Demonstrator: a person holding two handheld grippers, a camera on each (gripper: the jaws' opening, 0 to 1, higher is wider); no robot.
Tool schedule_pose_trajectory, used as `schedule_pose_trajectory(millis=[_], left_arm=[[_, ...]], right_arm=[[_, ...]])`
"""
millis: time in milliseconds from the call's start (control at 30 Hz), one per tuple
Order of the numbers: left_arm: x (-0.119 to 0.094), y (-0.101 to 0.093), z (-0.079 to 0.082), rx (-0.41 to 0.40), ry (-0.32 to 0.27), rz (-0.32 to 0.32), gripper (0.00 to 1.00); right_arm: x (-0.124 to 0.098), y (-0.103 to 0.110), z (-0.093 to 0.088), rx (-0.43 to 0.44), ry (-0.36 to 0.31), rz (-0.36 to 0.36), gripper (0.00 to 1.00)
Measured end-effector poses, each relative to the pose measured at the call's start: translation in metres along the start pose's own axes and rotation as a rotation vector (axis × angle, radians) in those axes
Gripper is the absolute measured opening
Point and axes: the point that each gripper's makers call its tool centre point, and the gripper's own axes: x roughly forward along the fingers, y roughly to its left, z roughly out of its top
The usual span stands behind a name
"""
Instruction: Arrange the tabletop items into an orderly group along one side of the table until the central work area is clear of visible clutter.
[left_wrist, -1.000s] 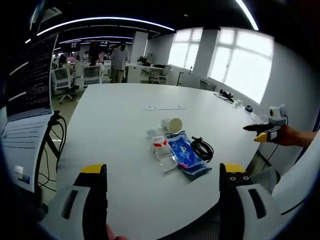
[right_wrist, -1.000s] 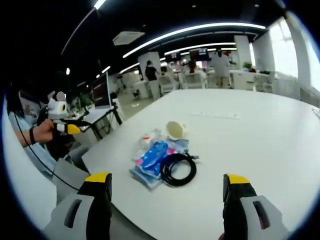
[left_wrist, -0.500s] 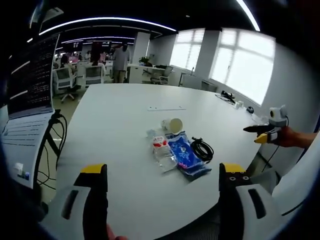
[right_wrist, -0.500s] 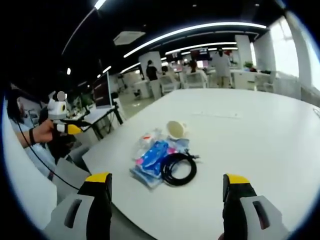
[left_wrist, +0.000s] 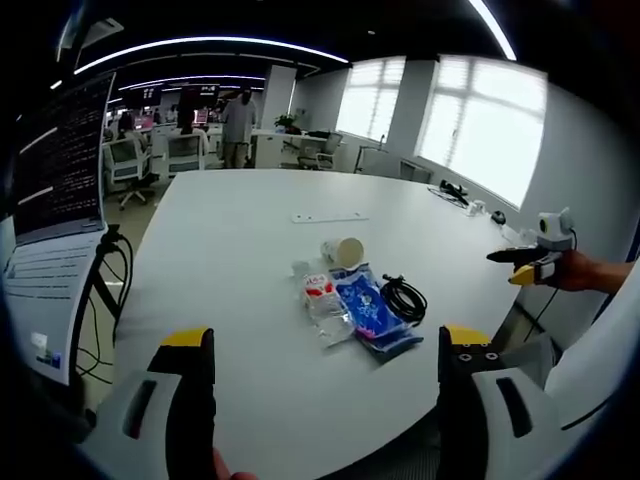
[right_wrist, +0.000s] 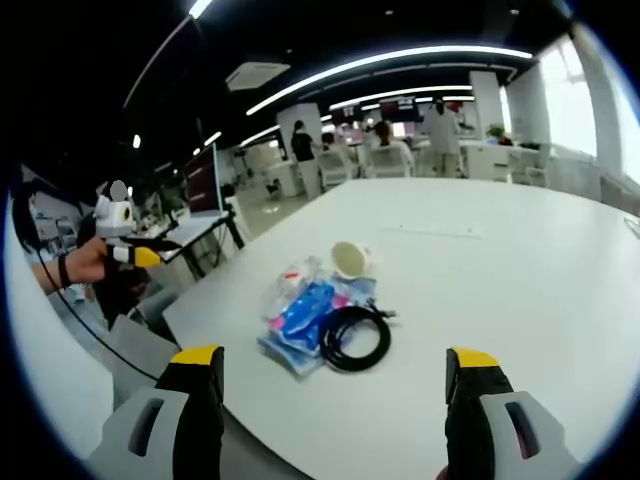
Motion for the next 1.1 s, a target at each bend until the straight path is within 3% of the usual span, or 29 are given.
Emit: schedule_pose_trajectory(millis=[300,1100], left_arm=[[0.0027,-0.005,0.007,0.014,-0.004,-0.017,0.94],[0.0075,-0.002,0.0042,0.016,0.016,-0.028,0.93]], right_arm=[[-0.0015,0.0001,0.0022,-0.001,-0.008,-0.007,0.94],[-0.0046,-0.0012,-0.0017,0.011,-0.004,-0.018,0.94]])
